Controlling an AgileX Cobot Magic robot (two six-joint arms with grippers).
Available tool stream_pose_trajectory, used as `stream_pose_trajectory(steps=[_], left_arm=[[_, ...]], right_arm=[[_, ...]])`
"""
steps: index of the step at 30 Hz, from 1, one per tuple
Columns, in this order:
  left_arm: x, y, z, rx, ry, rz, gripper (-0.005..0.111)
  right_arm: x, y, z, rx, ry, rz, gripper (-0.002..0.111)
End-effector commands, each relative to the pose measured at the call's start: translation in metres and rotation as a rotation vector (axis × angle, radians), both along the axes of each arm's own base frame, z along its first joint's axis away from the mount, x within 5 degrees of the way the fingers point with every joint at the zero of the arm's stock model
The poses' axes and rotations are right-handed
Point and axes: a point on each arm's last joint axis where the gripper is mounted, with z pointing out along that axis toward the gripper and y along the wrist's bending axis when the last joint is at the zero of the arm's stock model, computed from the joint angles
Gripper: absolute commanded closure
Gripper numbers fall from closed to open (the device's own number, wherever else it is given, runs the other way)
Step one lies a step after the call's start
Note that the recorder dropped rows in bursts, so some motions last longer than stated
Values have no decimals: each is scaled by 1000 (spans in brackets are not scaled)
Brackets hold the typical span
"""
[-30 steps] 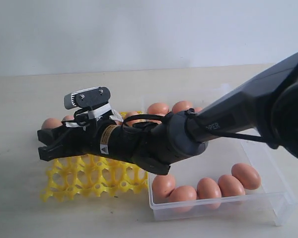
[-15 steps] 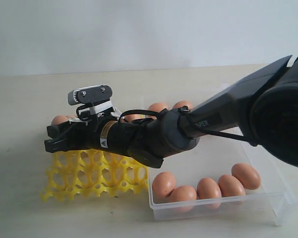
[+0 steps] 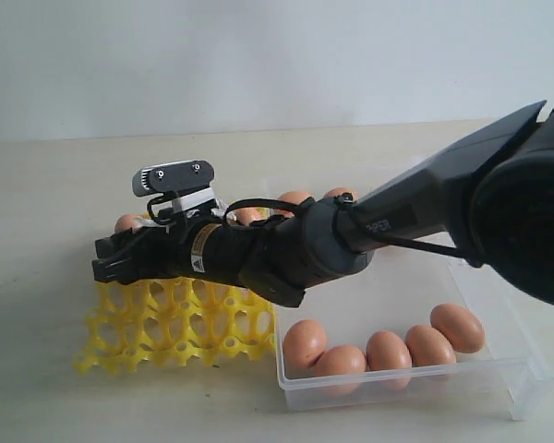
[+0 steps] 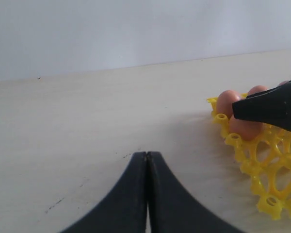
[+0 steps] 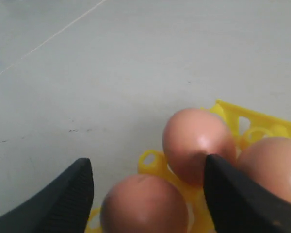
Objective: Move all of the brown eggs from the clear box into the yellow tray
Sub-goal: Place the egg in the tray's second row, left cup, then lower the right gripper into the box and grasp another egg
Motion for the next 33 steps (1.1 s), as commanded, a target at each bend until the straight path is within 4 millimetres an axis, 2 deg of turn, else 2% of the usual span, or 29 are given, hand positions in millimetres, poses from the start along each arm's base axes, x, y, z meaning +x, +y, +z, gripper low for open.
stream_pose_trajectory(steps=[1,4,7,9,11,13,15,18,20,25,30,33], left_arm=[[0,0,2,-9,-5,-5,107],[0,0,2,-9,-5,-5,107],[0,0,2,-9,-5,-5,107],[0,0,2,-9,-5,-5,107],[0,0,2,-9,-5,-5,107],[0,0,2,-9,-5,-5,107],[0,0,2,-9,-5,-5,107],[0,0,2,-9,-5,-5,107],[0,0,2,-9,-5,-5,107],[0,0,2,-9,-5,-5,107],[0,0,2,-9,-5,-5,107],[0,0,2,-9,-5,-5,107]], right_arm=[[2,-10,62,-114,-79,-6,63],[-2,-34,114,-305,-137,-54,86],[-10,-69,163,-507,-179,-101,108],[-13,-94,182,-643,-187,-127,108],[-12,-115,188,-812,-196,-126,108],[-10,-137,187,-898,-87,-222,108],[-8,-152,179,-843,116,-342,108],[-5,-163,164,-791,318,-385,108],[-1,-166,156,-747,394,-407,104],[17,-170,133,-566,547,-518,85],[28,-168,102,-517,653,-555,53],[37,-166,90,-470,648,-583,48]])
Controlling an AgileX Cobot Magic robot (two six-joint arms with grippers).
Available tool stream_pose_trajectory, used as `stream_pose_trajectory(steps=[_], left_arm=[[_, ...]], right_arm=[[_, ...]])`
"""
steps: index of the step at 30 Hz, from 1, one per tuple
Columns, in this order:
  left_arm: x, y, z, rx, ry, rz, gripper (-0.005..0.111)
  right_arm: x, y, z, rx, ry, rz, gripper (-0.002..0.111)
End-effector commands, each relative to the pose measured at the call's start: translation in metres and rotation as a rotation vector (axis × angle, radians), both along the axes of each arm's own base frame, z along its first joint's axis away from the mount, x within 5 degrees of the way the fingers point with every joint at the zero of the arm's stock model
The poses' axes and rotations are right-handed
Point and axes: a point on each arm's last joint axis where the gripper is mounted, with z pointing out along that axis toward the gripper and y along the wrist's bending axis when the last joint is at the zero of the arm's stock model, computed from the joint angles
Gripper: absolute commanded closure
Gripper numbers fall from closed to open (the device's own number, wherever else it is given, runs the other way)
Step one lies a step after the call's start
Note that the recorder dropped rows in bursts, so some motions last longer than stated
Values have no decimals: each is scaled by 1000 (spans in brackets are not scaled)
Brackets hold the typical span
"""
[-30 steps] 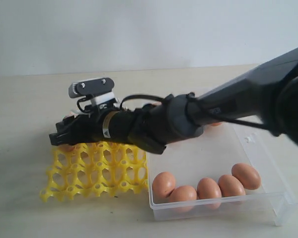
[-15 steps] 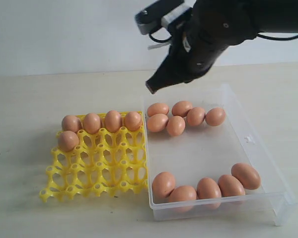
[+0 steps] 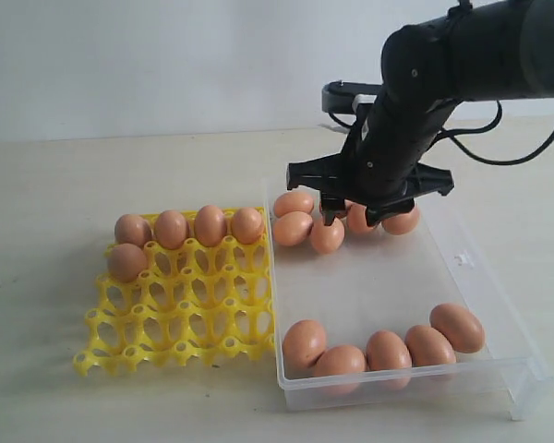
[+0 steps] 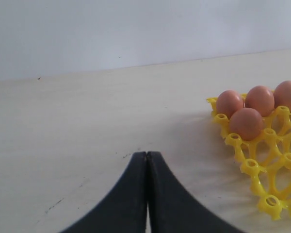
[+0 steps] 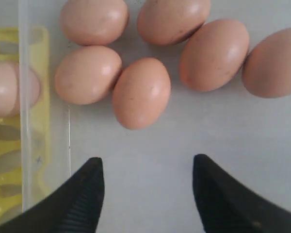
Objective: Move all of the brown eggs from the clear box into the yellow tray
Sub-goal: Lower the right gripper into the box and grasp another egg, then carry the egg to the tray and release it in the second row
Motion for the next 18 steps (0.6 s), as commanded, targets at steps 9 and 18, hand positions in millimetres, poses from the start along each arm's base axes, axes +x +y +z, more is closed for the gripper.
stream_pose_trajectory(steps=[9,18], left_arm=[[0,0,2,-9,-5,-5,107],[0,0,2,-9,-5,-5,107]], right_arm=[[27,0,-47,99,-23,-155,48],[37,6,-68,166,-59,-200,49]])
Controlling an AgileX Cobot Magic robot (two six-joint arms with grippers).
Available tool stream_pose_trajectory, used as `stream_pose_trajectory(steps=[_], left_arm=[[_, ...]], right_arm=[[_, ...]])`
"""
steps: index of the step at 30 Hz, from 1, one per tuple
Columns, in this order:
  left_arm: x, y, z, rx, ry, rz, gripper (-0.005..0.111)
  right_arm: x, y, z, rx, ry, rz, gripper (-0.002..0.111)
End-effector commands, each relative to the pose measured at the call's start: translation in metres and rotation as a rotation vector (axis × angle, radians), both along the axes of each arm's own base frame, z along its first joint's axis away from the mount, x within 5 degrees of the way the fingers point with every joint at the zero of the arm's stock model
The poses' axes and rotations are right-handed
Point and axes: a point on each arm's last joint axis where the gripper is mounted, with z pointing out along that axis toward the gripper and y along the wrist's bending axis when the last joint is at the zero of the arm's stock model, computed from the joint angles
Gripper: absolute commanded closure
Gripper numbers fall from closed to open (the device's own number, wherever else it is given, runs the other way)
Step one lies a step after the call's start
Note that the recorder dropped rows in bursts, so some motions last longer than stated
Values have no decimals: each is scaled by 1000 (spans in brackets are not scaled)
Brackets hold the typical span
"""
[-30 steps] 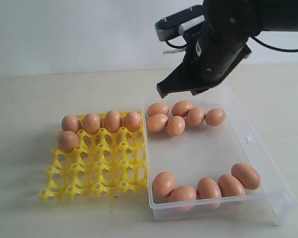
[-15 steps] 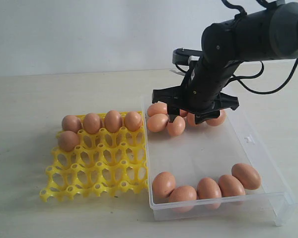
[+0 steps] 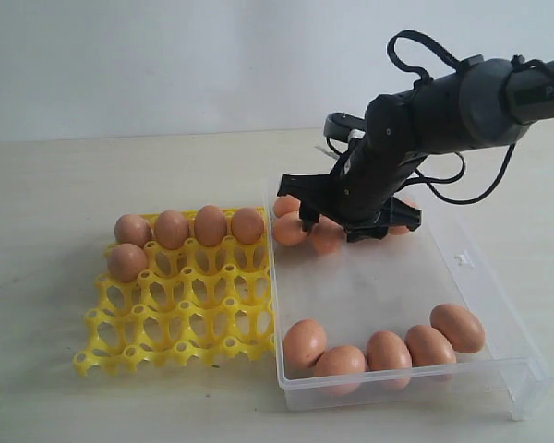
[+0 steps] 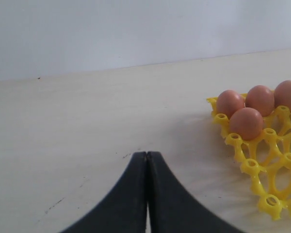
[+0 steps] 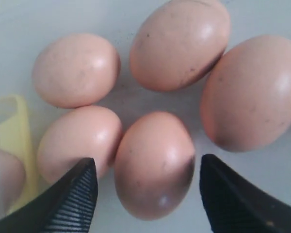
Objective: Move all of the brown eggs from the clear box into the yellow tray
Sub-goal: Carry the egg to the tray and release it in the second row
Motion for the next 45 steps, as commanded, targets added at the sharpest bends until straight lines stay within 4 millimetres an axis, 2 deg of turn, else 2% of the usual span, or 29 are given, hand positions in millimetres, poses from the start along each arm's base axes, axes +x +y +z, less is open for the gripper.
stream_pose_trajectory(steps=[1,7,9,15,19,20,21,24,26,30,33,39,41,45], left_arm=[[0,0,2,-9,-5,-5,107],[0,0,2,-9,-5,-5,107],[0,0,2,-9,-5,-5,107],[0,0,2,-9,-5,-5,107],[0,0,2,-9,-5,-5,107],[0,0,2,-9,-5,-5,107],[0,0,2,-9,-5,-5,107],[0,0,2,-9,-5,-5,107],[0,0,2,-9,-5,-5,107],[0,0,2,-9,-5,-5,107],[0,0,2,-9,-5,-5,107],[0,0,2,-9,-5,-5,107],[0,0,2,-9,-5,-5,107],[0,0,2,-9,-5,-5,107]], right_arm=[[8,1,-8,27,-24,-21,49],[18,6,-13,24,-32,-16,49],[20,7,-16,16,-17,-14,53],[21,6,-20,-15,-11,6,75],[20,4,-19,-54,-14,44,103],[20,4,-19,-60,-17,56,108],[20,3,-16,-69,-19,72,108],[19,1,4,-103,-70,134,108],[16,-1,27,-114,-177,211,108],[-6,10,69,-27,-509,317,108],[-27,26,77,84,-718,358,108],[-58,69,57,163,-861,567,108],[-63,82,48,203,-893,611,108],[-66,96,20,295,-871,613,108]])
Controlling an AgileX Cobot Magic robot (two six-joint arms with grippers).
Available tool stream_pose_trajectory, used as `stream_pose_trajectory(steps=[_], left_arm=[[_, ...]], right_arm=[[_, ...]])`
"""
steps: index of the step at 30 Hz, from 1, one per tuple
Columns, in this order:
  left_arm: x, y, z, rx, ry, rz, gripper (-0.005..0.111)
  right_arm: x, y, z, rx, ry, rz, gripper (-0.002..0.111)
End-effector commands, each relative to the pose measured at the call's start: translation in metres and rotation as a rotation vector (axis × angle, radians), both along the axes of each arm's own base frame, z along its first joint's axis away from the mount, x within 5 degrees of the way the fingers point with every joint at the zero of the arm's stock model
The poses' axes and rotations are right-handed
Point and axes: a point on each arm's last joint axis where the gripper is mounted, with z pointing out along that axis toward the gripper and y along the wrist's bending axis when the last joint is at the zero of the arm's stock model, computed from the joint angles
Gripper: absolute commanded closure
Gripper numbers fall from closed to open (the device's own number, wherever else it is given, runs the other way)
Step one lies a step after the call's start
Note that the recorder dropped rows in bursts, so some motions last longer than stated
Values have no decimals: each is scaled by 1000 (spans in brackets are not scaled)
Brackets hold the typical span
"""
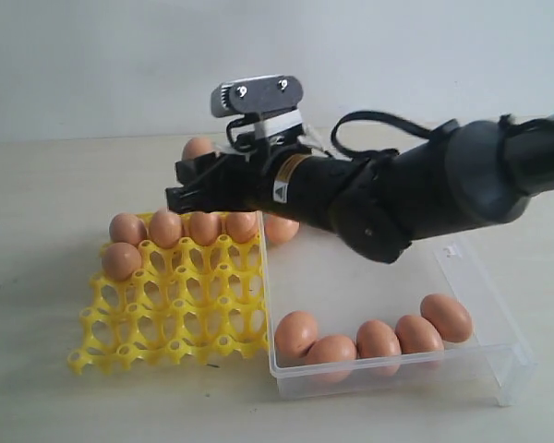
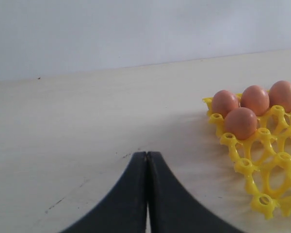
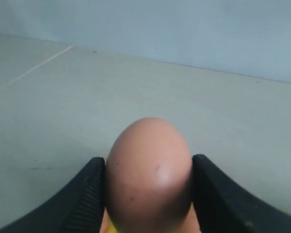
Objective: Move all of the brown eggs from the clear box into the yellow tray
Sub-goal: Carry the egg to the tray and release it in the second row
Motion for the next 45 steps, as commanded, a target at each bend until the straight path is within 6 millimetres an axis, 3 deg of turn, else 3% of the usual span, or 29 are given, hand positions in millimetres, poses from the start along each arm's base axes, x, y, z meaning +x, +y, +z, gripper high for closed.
stream_pose_trajectory(steps=[1,8,17,29,34,41,45], left_arm=[[0,0,2,-9,-5,-5,107],[0,0,2,-9,-5,-5,107],[0,0,2,-9,-5,-5,107],[0,0,2,-9,-5,-5,107],[0,0,2,-9,-5,-5,107],[0,0,2,-6,-5,-6,107],[0,0,2,-9,-5,-5,107]], right_arm=[[-5,16,-28,76,21,74,108],[0,29,-59,120,105,111,108],[9,41,-69,148,135,134,108],[9,41,-81,148,176,121,107],[6,41,-83,94,153,170,92],[6,41,-88,51,128,176,46],[7,39,-90,25,118,166,42]])
